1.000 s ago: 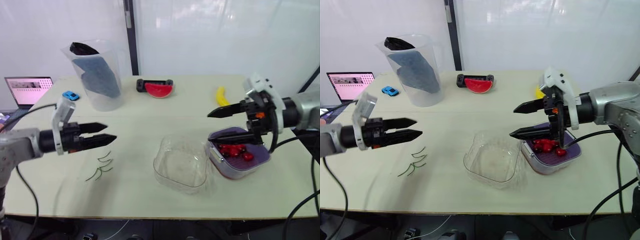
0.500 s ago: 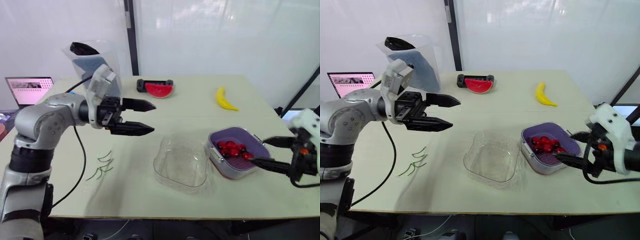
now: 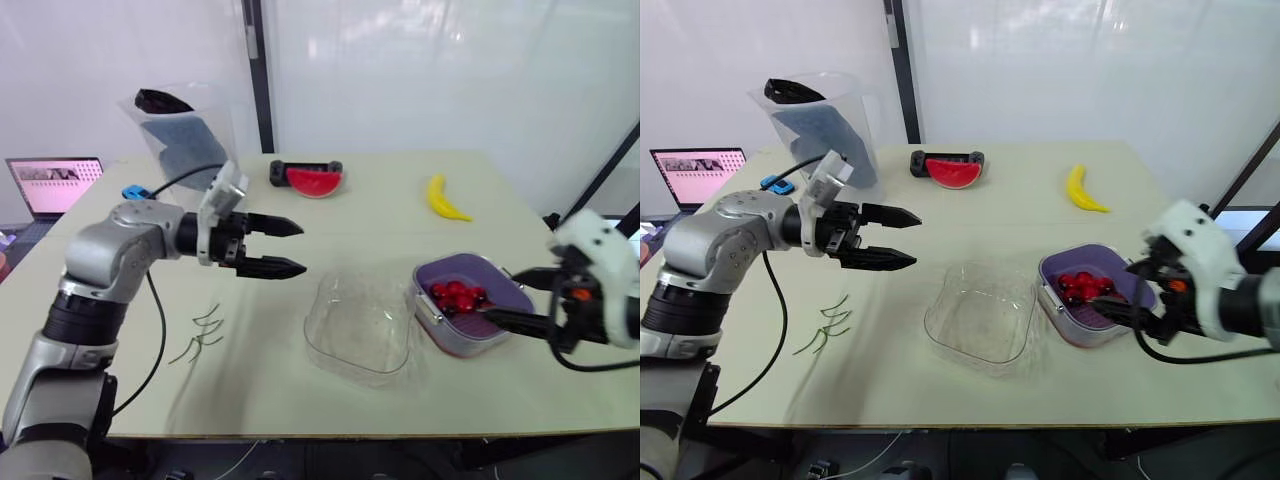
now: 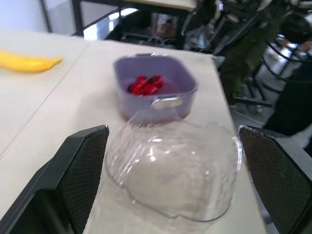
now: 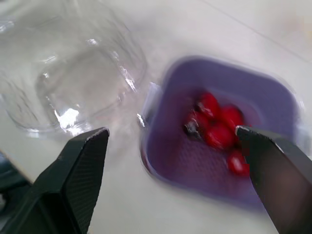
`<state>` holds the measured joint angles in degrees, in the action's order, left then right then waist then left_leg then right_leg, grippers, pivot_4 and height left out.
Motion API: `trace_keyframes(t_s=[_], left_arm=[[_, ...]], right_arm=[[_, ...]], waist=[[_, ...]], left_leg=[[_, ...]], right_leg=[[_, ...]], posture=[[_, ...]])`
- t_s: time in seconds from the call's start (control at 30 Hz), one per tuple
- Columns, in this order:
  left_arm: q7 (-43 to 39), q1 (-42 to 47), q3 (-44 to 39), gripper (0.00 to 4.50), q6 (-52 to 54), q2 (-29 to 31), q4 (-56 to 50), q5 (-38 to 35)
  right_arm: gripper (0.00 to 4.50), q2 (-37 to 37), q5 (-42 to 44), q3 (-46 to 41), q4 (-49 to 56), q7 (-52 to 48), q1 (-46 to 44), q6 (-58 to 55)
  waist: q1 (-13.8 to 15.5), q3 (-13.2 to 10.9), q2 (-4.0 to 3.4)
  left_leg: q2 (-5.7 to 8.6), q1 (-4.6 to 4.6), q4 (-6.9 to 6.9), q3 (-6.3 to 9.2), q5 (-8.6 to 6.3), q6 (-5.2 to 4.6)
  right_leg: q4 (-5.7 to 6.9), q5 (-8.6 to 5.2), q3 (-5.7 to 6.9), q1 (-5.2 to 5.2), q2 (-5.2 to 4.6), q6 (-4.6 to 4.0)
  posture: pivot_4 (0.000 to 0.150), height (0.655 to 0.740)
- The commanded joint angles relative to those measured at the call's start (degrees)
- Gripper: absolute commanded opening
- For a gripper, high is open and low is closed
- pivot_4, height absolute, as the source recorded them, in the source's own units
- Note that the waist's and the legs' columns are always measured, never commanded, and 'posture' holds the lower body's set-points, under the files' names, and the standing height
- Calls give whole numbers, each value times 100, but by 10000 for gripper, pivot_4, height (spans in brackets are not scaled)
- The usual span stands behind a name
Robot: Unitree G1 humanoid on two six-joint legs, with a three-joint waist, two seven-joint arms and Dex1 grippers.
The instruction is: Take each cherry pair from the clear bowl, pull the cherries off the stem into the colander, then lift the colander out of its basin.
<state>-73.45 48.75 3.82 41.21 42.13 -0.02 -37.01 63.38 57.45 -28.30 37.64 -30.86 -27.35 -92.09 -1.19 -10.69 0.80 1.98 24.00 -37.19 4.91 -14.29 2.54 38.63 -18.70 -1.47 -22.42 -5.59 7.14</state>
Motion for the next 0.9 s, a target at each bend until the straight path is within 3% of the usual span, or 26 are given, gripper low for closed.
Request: trace_keyframes(t_s=[0.03, 0.27, 0.5, 0.6, 0.8, 0.83, 0.9], left_arm=[[252, -197, -400, 44619, 45, 121, -547, -134], [640, -735, -688, 44619, 193, 222, -1132, -245], [965, -925, -797, 44619, 303, 271, -1455, -307], [1072, -929, -792, 45000, 342, 279, -1531, -338], [1023, -948, -713, 45000, 394, 369, -1655, -429], [1005, -942, -701, 45000, 380, 388, -1634, -419], [991, -913, -676, 45000, 351, 395, -1576, -392]], right_arm=[[45000, -234, 596, 758, -495, 1338, -372, -41], [45000, -593, 1692, 1566, -966, 3049, -655, -41], [45000, -893, 1732, 2213, -1086, 3838, -678, -41], [35425, -987, 1622, 2318, -1126, 3964, -735, -41], [4714, -881, 1559, 2429, -1100, 3960, -824, -41], [2172, -872, 1549, 2421, -1110, 3958, -847, -41], [2196, -851, 1543, 2419, -1126, 3954, -884, -41]], waist=[[16, 0, 1], [22, 0, 0], [7, 0, 0], [5, 0, 0], [5, 1, -1], [-3, 1, -1], [-7, 1, -2]], left_leg=[[1, 14, -2, 3, 0, 0], [6, 34, -11, 4, 2, 3], [8, 32, -10, 1, 1, 2], [12, 32, -11, 1, 1, 1], [12, 32, -11, 1, 1, 1], [12, 32, -12, 1, 1, 1], [13, 30, -9, -3, 1, 1]], right_leg=[[0, 0, 2, -10, -1, 0], [2, 1, 5, -25, -6, 1], [8, 0, 4, -27, -2, 1], [10, 0, 5, -27, -1, 1], [11, 0, 5, -28, 0, 1], [11, 1, 5, -27, 0, 1], [12, 0, 3, -29, 2, 1]], posture=[[1500, 7400], [1500, 7400], [1500, 7400], [1500, 7400], [1500, 7400], [1500, 7400], [1500, 7400]])
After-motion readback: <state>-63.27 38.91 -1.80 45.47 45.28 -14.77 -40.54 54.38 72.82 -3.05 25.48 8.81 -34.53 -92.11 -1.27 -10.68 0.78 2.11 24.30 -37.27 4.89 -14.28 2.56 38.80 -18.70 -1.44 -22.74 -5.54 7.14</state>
